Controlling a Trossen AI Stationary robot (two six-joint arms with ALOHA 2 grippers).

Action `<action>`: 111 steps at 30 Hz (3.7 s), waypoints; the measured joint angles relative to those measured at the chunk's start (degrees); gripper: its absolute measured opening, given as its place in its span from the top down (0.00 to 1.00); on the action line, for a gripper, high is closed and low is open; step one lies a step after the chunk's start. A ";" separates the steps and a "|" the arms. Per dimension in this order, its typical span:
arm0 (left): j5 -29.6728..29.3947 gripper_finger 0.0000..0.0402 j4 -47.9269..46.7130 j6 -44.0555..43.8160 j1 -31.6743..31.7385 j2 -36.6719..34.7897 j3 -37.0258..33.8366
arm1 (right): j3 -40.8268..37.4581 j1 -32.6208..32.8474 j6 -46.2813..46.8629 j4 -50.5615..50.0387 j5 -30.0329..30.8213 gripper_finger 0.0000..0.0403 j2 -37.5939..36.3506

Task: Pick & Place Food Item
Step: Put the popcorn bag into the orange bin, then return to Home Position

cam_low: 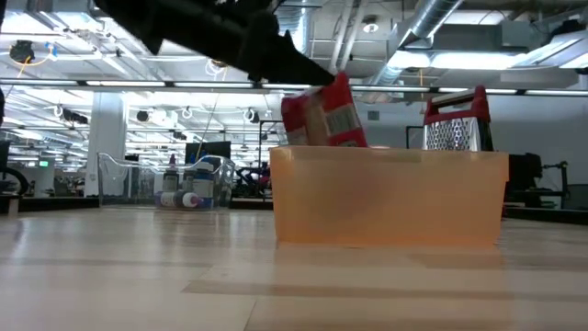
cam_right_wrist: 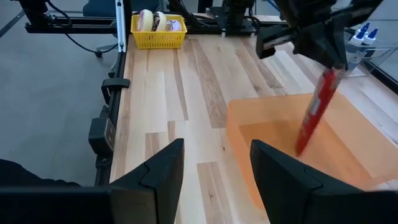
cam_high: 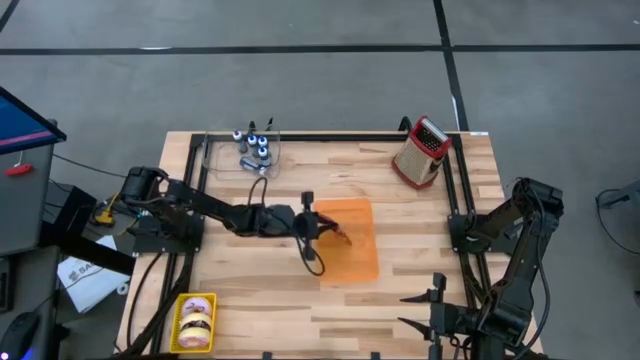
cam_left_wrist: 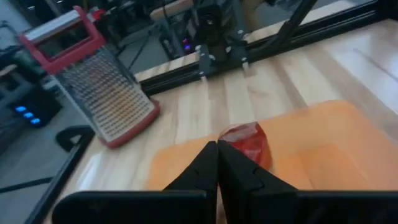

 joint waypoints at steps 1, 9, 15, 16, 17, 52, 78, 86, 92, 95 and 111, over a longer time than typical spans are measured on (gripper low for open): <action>-1.71 1.00 -1.15 -0.03 -0.90 0.07 0.85 | 0.00 0.00 -0.01 -0.01 -0.01 0.56 0.00; -5.55 1.00 -3.92 -6.32 -4.33 7.16 9.00 | 0.00 0.02 -1.03 0.22 -0.04 0.56 0.02; -6.91 1.00 -10.34 -12.11 -5.77 16.85 17.25 | 0.02 0.52 -1.03 0.31 -0.46 0.56 0.02; -6.90 1.00 -11.04 -12.66 -6.27 18.04 18.57 | 0.02 0.53 -1.01 0.28 -0.52 0.56 0.02; -6.86 1.00 -11.68 -13.36 -6.53 18.93 19.62 | 0.02 0.67 -1.03 0.15 -0.71 0.56 0.02; 1.00 0.50 -23.23 -11.36 -0.29 -28.38 -5.65 | 0.00 6.42 0.00 -1.41 4.62 0.56 0.02; 19.43 0.55 -1.91 -11.96 5.12 -64.94 -47.67 | -13.47 3.47 27.34 -13.33 16.65 0.56 -0.17; 19.03 0.55 -3.27 -14.80 4.81 -64.63 -47.67 | -28.92 6.32 45.97 -5.44 16.52 0.56 -0.28; 21.51 0.53 -4.57 -18.03 3.50 -63.21 -47.69 | -33.13 7.77 44.22 0.75 14.02 0.56 -0.61; 20.83 0.52 -4.72 -17.57 3.51 -63.02 -47.69 | -35.95 8.07 45.15 1.05 13.68 0.56 -1.26; 20.68 0.53 -4.12 -17.42 3.57 -63.10 -47.69 | -50.66 -12.21 -26.12 62.19 -13.58 0.56 -17.22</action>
